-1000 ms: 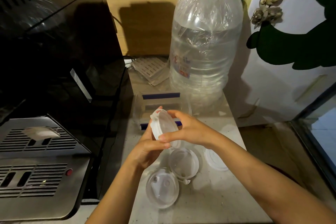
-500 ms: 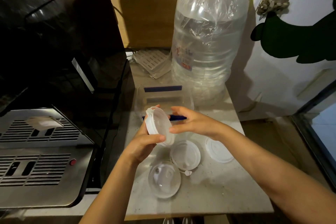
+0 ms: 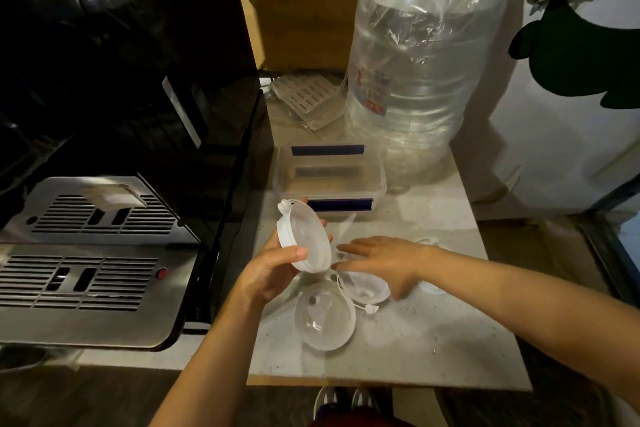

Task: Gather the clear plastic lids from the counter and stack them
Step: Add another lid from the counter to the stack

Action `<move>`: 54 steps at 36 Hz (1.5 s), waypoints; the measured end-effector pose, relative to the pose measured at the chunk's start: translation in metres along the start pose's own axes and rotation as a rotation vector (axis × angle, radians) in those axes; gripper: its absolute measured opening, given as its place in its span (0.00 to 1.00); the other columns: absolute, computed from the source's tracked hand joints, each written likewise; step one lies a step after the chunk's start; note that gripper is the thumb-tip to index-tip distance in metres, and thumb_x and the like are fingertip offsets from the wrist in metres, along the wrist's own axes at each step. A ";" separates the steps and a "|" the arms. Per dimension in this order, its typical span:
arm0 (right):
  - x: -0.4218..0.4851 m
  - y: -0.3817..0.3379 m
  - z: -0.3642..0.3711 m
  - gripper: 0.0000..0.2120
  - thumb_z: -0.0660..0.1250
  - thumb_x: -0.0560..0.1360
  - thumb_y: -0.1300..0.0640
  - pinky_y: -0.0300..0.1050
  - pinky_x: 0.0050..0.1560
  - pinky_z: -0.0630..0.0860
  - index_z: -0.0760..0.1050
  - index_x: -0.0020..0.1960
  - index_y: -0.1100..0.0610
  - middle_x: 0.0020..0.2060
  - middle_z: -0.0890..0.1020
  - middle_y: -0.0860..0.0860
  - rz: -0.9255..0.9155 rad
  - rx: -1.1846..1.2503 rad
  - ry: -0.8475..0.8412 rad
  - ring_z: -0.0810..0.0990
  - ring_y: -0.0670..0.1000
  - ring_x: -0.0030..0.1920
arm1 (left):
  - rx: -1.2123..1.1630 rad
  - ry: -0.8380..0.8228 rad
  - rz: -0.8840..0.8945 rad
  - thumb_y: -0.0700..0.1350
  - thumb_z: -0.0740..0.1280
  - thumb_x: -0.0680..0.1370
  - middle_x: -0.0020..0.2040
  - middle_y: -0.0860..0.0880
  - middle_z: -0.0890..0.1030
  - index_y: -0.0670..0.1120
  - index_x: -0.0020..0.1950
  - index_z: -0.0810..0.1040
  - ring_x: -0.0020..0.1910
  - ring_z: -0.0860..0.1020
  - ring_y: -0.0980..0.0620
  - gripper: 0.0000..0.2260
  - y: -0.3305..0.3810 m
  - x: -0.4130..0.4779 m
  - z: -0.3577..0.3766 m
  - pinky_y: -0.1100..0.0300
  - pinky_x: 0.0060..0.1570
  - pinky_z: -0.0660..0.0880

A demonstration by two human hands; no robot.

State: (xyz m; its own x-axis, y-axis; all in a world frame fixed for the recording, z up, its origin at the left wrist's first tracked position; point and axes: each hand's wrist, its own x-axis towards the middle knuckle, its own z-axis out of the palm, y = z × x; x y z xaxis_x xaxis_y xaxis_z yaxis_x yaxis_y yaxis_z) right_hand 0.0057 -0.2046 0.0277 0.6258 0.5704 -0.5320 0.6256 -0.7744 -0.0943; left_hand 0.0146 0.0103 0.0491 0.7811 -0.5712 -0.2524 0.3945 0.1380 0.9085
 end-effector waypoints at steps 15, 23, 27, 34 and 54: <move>-0.008 0.004 -0.016 0.51 0.78 0.61 0.55 0.51 0.67 0.67 0.50 0.74 0.49 0.73 0.59 0.52 0.062 0.049 0.040 0.60 0.55 0.72 | 0.005 0.021 -0.002 0.58 0.80 0.45 0.56 0.43 0.72 0.49 0.63 0.65 0.60 0.70 0.39 0.50 -0.002 -0.001 -0.006 0.58 0.47 0.80; -0.043 0.018 -0.058 0.51 0.77 0.61 0.50 0.49 0.63 0.72 0.48 0.74 0.45 0.73 0.57 0.46 0.238 0.306 0.241 0.62 0.51 0.70 | 0.076 0.004 0.049 0.59 0.79 0.45 0.53 0.46 0.74 0.53 0.59 0.68 0.55 0.74 0.46 0.45 0.006 0.013 0.001 0.58 0.46 0.79; -0.056 0.019 -0.081 0.52 0.78 0.59 0.47 0.46 0.65 0.70 0.50 0.73 0.48 0.72 0.58 0.47 0.307 0.499 0.376 0.65 0.51 0.68 | 0.095 0.014 0.102 0.59 0.79 0.45 0.56 0.47 0.71 0.58 0.60 0.65 0.55 0.72 0.48 0.46 0.014 0.021 0.008 0.60 0.45 0.79; -0.065 0.008 -0.105 0.46 0.77 0.62 0.48 0.40 0.61 0.69 0.55 0.72 0.51 0.69 0.65 0.47 0.338 0.894 0.539 0.67 0.44 0.60 | 0.161 0.010 0.222 0.49 0.76 0.50 0.59 0.47 0.69 0.60 0.62 0.62 0.58 0.71 0.49 0.43 0.031 0.029 0.021 0.61 0.46 0.78; -0.050 -0.019 -0.134 0.37 0.73 0.67 0.50 0.38 0.55 0.69 0.59 0.71 0.48 0.55 0.69 0.43 0.266 1.016 0.545 0.69 0.45 0.56 | 0.218 -0.110 0.276 0.42 0.73 0.57 0.65 0.52 0.71 0.65 0.65 0.58 0.64 0.72 0.51 0.42 0.051 0.038 0.028 0.56 0.53 0.77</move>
State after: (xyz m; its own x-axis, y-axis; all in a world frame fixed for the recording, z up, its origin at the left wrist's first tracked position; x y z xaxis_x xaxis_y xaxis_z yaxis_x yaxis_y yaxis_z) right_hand 0.0250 -0.1813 0.1688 0.9505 0.2090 -0.2301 -0.0577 -0.6087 -0.7913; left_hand 0.0512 -0.0266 0.0954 0.7823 -0.6217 0.0390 0.0539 0.1299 0.9901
